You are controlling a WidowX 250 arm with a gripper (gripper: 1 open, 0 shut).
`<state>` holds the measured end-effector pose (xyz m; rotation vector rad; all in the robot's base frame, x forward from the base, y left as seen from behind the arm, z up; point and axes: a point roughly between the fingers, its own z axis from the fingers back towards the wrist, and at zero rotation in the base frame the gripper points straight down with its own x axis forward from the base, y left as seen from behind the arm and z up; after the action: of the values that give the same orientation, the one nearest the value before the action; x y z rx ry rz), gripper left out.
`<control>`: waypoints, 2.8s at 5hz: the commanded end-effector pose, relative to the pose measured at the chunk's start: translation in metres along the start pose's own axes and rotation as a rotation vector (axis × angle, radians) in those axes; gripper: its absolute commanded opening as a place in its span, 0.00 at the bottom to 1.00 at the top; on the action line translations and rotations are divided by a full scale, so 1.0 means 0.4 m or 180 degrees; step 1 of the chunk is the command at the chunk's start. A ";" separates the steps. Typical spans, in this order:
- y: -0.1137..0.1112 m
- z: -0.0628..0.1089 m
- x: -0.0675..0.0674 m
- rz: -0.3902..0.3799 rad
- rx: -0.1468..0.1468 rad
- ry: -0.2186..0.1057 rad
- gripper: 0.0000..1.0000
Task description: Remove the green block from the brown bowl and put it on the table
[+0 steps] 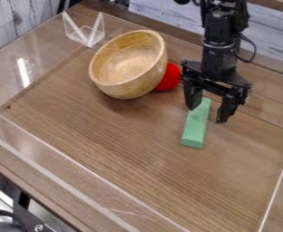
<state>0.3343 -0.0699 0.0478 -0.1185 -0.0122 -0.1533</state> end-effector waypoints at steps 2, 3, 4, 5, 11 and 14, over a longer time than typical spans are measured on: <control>-0.014 0.055 0.011 0.0157 0.0047 -0.0240 1.00; -0.017 0.068 0.011 0.0174 0.0049 -0.0293 1.00; -0.019 0.065 -0.006 0.0129 0.0046 -0.0332 1.00; -0.019 0.064 -0.017 0.0087 0.0057 -0.0366 1.00; 0.007 0.079 -0.004 0.0222 0.0116 -0.0472 1.00; 0.019 0.022 -0.007 0.0207 0.0137 -0.0292 1.00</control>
<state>0.3271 -0.0603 0.0453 -0.0807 -0.0626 -0.0773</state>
